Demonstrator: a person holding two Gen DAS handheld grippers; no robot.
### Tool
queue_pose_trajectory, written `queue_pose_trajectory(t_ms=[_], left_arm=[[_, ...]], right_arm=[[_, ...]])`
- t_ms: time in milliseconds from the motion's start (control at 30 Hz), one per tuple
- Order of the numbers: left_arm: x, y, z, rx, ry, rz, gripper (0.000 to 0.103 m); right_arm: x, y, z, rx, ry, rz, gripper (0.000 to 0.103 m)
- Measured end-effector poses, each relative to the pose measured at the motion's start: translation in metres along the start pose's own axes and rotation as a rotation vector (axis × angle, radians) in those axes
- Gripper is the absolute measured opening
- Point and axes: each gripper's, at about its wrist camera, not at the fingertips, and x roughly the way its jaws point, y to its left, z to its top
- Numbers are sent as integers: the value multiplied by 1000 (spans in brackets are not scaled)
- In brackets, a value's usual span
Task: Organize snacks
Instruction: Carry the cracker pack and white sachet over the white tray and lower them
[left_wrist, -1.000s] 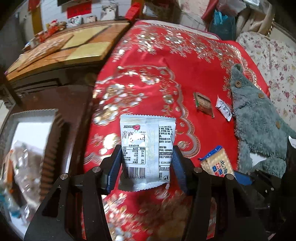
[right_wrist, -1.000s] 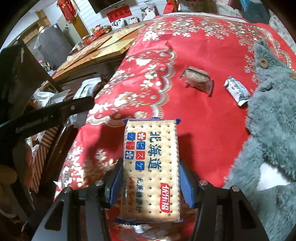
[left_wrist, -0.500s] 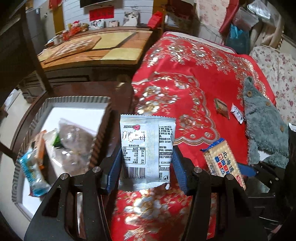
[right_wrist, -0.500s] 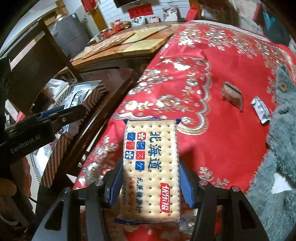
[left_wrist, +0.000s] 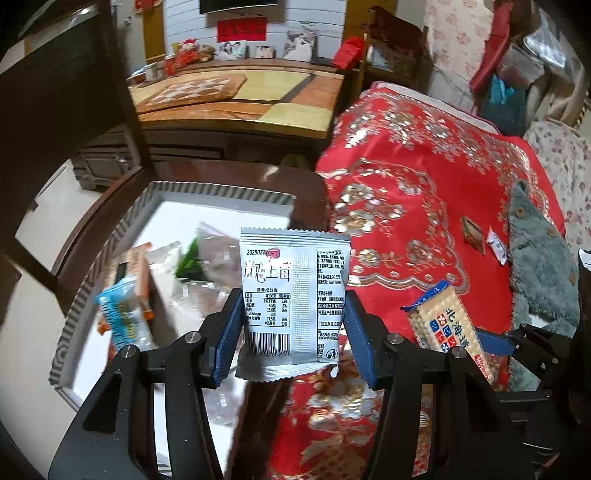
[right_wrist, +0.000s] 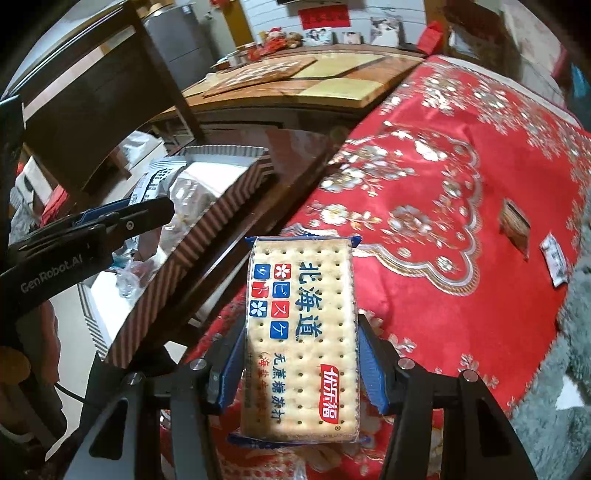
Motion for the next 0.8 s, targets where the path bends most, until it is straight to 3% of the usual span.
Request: queue_pose_trajectory(t_ms=[800], left_arm=[[-22,97,-11,-163,-25,93,53]], right_arm=[[17,78,35,-169,15,39,54]])
